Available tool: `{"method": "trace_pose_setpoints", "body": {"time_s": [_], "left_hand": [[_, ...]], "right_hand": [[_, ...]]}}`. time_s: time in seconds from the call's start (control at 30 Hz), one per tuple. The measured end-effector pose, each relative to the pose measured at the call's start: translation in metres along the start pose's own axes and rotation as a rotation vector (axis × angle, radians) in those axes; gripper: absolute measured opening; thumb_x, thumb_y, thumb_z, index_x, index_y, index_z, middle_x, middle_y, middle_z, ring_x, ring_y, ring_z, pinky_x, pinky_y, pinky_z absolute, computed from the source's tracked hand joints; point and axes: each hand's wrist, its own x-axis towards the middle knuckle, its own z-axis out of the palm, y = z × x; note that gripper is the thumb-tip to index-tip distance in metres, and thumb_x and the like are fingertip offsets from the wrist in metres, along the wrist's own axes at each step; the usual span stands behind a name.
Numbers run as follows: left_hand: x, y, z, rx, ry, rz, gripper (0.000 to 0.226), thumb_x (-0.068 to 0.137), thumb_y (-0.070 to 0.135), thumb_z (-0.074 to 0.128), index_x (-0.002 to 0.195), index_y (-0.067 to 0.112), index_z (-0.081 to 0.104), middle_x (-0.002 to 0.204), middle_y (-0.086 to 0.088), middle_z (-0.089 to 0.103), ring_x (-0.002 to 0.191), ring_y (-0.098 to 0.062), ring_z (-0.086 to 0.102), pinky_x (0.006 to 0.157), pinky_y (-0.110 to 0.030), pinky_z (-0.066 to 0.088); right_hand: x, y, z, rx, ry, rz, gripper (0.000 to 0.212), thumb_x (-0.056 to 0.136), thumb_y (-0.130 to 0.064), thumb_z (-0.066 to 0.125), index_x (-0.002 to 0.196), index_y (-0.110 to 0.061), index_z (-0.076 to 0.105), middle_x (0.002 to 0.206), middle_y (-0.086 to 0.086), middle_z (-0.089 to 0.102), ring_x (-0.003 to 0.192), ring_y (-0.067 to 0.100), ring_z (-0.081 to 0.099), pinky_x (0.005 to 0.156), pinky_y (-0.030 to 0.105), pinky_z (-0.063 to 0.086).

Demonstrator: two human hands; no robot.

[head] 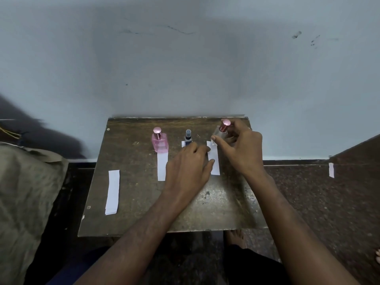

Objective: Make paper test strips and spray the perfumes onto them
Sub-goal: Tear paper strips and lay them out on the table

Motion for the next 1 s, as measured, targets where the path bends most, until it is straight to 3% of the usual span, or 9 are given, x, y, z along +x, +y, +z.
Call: {"method": "trace_pose_setpoints", "body": {"time_s": [0.2,0.3,0.43,0.63,0.73,0.8,0.87,0.93,1.0], "left_hand": [[-0.006,0.005,0.002,0.042,-0.023,0.025,0.035,0.100,0.046,0.064,0.132,0.031,0.065,0.117,0.011,0.068,0.105,-0.016,0.068,0.067,-0.028,0.039],[-0.008,0.004,0.004,0.015,-0.025,0.017,0.035,0.101,0.046,0.063,0.132,0.031,0.064,0.118,0.011,0.066,0.105,-0.016,0.067,0.068,-0.030,0.044],[-0.008,0.001,0.006,-0.001,-0.018,0.010,0.035,0.100,0.047,0.063,0.131,0.032,0.063,0.116,0.011,0.065,0.106,-0.016,0.067,0.072,-0.034,0.053],[-0.007,0.000,0.009,0.003,0.003,0.033,0.035,0.100,0.047,0.064,0.131,0.031,0.064,0.118,0.010,0.066,0.106,-0.017,0.067,0.073,-0.033,0.051],[-0.008,0.000,0.010,0.005,0.009,0.042,0.034,0.100,0.046,0.064,0.130,0.029,0.065,0.117,0.009,0.067,0.107,-0.016,0.065,0.071,-0.030,0.045],[-0.008,-0.003,0.008,0.010,0.010,0.051,0.031,0.101,0.046,0.062,0.127,0.029,0.066,0.115,0.009,0.066,0.107,-0.015,0.063,0.071,-0.030,0.045],[-0.010,-0.008,0.004,-0.010,0.025,0.058,0.027,0.102,0.046,0.061,0.123,0.030,0.067,0.112,0.010,0.065,0.107,-0.014,0.059,0.069,-0.029,0.043],[-0.015,-0.015,-0.001,-0.022,0.023,0.083,0.026,0.102,0.043,0.061,0.123,0.028,0.067,0.112,0.008,0.065,0.108,-0.014,0.056,0.071,-0.030,0.046],[-0.021,-0.025,-0.011,-0.025,0.068,0.108,0.029,0.101,0.040,0.063,0.125,0.024,0.067,0.115,0.004,0.065,0.109,-0.017,0.055,0.080,-0.034,0.051]], "right_hand": [[-0.004,-0.002,0.006,-0.050,-0.031,0.000,0.045,0.082,-0.049,0.086,0.119,-0.033,0.066,0.090,-0.021,0.072,0.075,-0.006,0.069,0.075,0.015,0.057],[-0.005,-0.006,0.007,-0.037,-0.041,-0.007,0.050,0.082,-0.036,0.090,0.126,-0.021,0.070,0.099,-0.010,0.077,0.077,-0.004,0.068,0.075,0.004,0.050],[-0.005,-0.009,0.006,-0.027,-0.051,-0.005,0.050,0.081,-0.032,0.092,0.125,-0.018,0.071,0.095,-0.010,0.074,0.075,-0.010,0.064,0.072,0.001,0.048],[-0.006,-0.009,0.006,-0.048,-0.053,-0.021,0.048,0.082,-0.035,0.090,0.124,-0.019,0.073,0.092,-0.009,0.073,0.075,-0.002,0.068,0.071,0.001,0.049],[-0.005,-0.007,0.006,-0.061,-0.059,-0.019,0.052,0.079,-0.035,0.092,0.124,-0.021,0.072,0.090,-0.013,0.070,0.075,-0.008,0.065,0.071,0.000,0.046],[-0.006,-0.002,0.003,-0.101,-0.074,-0.027,0.058,0.075,-0.040,0.094,0.125,-0.024,0.070,0.094,-0.012,0.074,0.078,-0.005,0.067,0.076,0.005,0.050],[-0.009,0.002,-0.002,-0.150,-0.068,-0.045,0.065,0.072,-0.040,0.095,0.128,-0.023,0.067,0.107,-0.006,0.078,0.091,0.006,0.072,0.085,0.021,0.056],[-0.015,0.007,-0.010,-0.188,-0.055,-0.066,0.068,0.072,-0.034,0.095,0.131,-0.018,0.066,0.120,0.001,0.076,0.106,0.018,0.071,0.095,0.032,0.056],[-0.025,0.008,-0.019,-0.248,-0.027,-0.087,0.065,0.077,-0.031,0.091,0.133,-0.013,0.065,0.126,0.006,0.072,0.113,0.026,0.067,0.098,0.035,0.052]]}}
